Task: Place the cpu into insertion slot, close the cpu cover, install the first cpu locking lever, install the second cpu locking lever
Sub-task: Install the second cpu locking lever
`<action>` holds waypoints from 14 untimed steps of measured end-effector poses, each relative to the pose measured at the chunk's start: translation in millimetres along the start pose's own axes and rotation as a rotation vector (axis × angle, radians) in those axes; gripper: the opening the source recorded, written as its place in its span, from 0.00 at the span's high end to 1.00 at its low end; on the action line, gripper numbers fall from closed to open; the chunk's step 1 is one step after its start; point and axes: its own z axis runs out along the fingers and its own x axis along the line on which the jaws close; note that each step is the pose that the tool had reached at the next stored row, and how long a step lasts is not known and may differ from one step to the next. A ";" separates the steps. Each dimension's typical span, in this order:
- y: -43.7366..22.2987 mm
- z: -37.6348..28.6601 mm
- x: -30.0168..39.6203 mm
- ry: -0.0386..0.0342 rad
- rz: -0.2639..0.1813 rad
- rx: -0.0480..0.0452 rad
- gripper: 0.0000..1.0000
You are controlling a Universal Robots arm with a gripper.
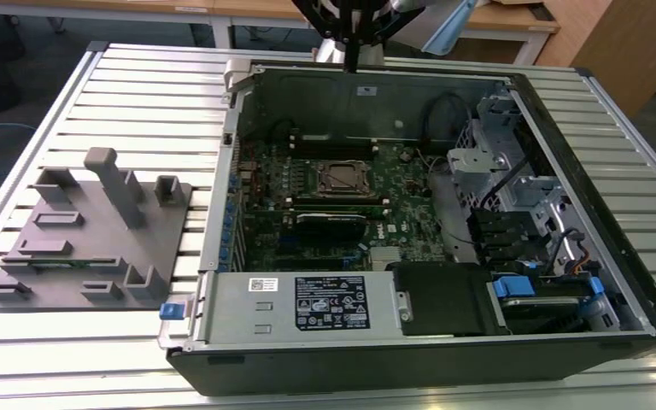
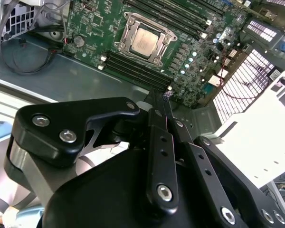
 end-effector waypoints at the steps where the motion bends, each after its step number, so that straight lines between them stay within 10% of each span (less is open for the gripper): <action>1: -0.1 0.7 0.0 0.0000 0.000 -0.0004 0.89; 14: -2.8 18.8 0.6 0.0013 0.001 -0.0121 0.89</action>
